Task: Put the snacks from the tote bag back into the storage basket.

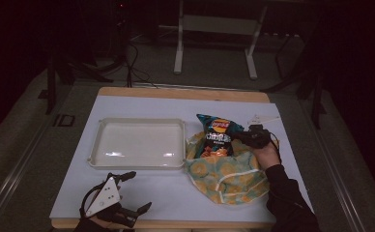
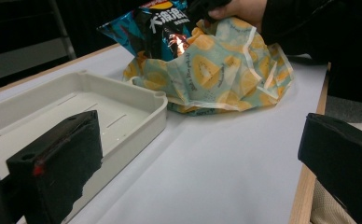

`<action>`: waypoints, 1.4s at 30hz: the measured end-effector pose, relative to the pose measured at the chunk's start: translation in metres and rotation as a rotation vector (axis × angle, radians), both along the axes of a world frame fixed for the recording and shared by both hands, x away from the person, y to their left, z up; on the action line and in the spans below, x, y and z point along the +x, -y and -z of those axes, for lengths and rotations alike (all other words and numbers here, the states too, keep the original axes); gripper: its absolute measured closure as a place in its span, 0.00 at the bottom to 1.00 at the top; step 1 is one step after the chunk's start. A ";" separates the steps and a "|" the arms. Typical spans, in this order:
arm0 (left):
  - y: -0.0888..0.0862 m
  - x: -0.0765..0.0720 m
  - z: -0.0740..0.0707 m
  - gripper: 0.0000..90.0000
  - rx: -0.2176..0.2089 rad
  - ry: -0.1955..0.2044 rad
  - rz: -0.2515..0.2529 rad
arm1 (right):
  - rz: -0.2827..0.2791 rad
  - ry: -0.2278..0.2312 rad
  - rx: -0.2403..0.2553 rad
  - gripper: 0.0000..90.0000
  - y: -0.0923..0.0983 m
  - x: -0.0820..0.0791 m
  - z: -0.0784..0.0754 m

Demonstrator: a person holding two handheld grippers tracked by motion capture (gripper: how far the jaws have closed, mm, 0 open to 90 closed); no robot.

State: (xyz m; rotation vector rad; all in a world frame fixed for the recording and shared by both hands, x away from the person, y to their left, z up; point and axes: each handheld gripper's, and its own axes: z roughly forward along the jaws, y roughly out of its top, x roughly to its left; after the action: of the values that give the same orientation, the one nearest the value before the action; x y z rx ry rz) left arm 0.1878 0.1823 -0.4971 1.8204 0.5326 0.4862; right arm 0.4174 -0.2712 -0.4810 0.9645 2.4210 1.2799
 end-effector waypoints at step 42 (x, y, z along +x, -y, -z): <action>0.000 0.000 0.000 0.00 -0.001 0.004 -0.008 | -0.007 0.184 0.184 1.00 0.004 -0.029 -0.102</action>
State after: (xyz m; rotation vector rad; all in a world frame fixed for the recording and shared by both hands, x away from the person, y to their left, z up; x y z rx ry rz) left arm 0.1878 0.1826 -0.4967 1.8168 0.5375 0.4946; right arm 0.3887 -0.2748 -0.3785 0.8419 2.2010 1.5431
